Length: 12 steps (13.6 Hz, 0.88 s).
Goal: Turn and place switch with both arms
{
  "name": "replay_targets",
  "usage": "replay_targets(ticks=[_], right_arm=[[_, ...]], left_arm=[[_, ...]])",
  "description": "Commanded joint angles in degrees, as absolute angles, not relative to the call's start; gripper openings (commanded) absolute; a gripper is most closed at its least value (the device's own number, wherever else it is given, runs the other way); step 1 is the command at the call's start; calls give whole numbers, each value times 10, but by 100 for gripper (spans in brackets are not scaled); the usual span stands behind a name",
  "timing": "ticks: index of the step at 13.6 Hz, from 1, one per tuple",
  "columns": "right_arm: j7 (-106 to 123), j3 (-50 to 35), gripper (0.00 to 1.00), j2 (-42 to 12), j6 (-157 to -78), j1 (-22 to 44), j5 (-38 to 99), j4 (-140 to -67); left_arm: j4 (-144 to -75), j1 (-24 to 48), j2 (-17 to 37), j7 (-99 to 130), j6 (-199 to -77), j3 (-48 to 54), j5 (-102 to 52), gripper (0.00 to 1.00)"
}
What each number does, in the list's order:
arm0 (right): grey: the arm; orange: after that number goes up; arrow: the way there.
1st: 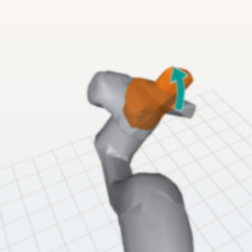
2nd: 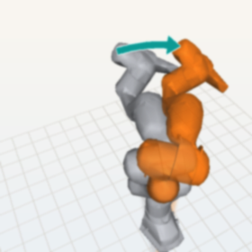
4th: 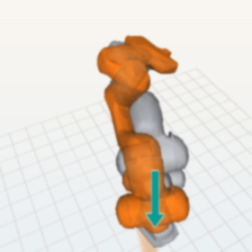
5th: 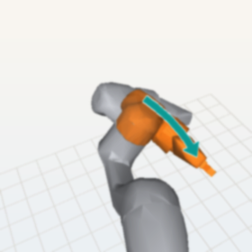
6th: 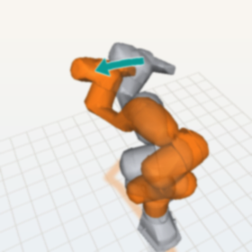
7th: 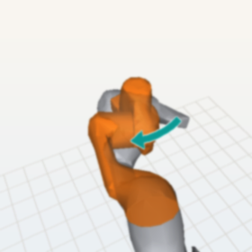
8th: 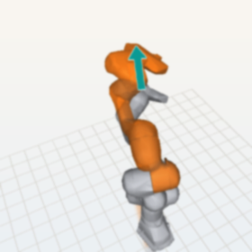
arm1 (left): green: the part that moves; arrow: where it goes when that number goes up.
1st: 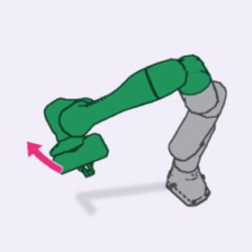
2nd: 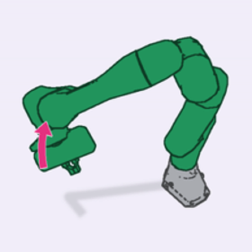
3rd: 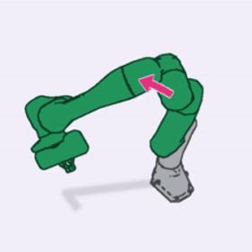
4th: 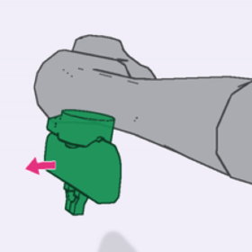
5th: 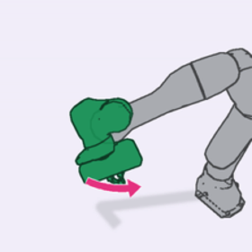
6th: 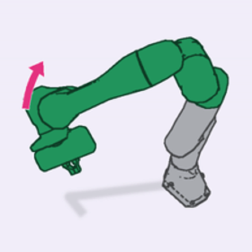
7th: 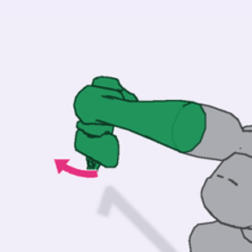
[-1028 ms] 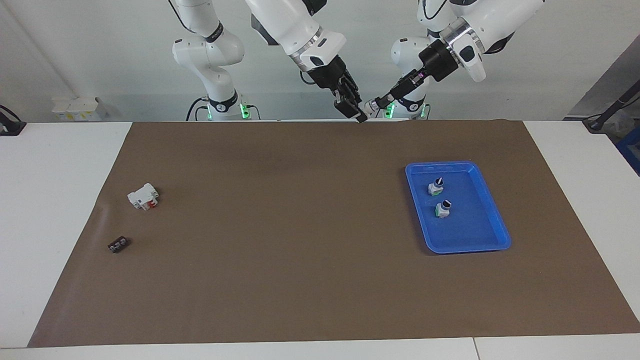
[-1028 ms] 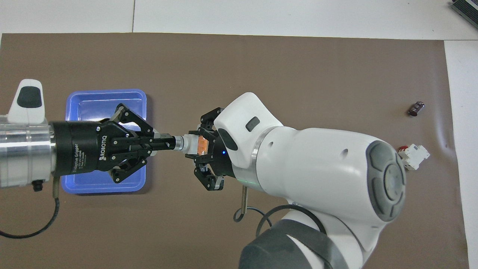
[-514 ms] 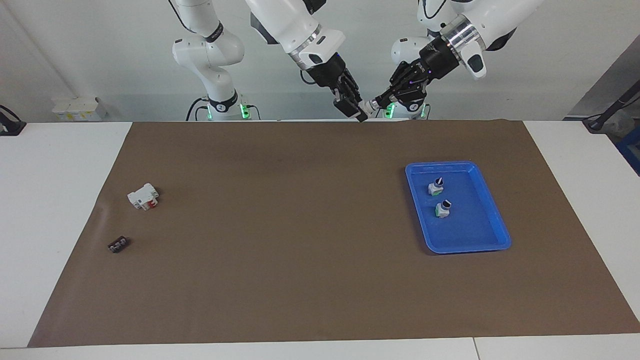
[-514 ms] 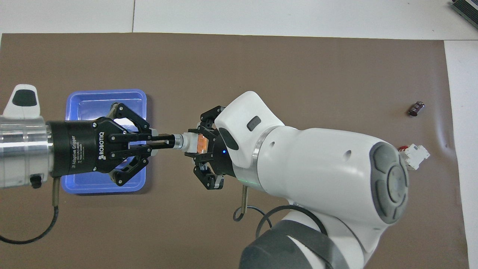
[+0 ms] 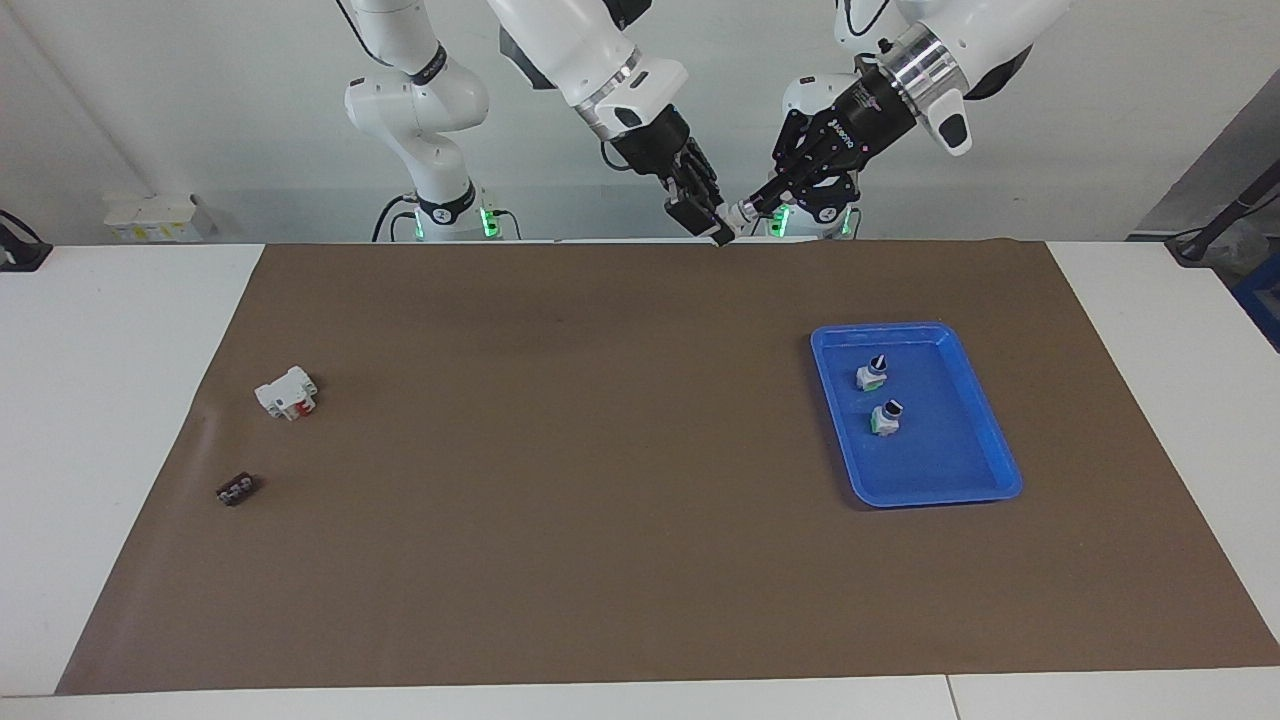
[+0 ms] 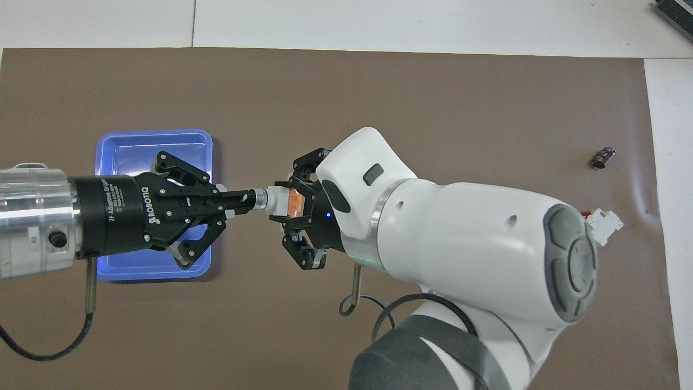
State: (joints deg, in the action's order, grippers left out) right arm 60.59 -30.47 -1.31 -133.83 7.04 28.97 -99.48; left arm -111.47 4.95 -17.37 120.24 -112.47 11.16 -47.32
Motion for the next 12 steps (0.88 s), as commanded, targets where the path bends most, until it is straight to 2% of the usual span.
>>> replay_targets(ticks=[1,5,12], right_arm=[[600,-314,0,-4,-1328,70,301,-1006],[600,-314,0,-3,-1328,71,300,-1006],[599,-314,0,-3,-1327,76,298,-1007]], left_arm=[[-1105,54,-166,1336,-1188,115,-436,0],[-1107,50,-168,1436,-1188,128,-419,0],[-1113,40,-168,1458,-1201,128,-420,0]])
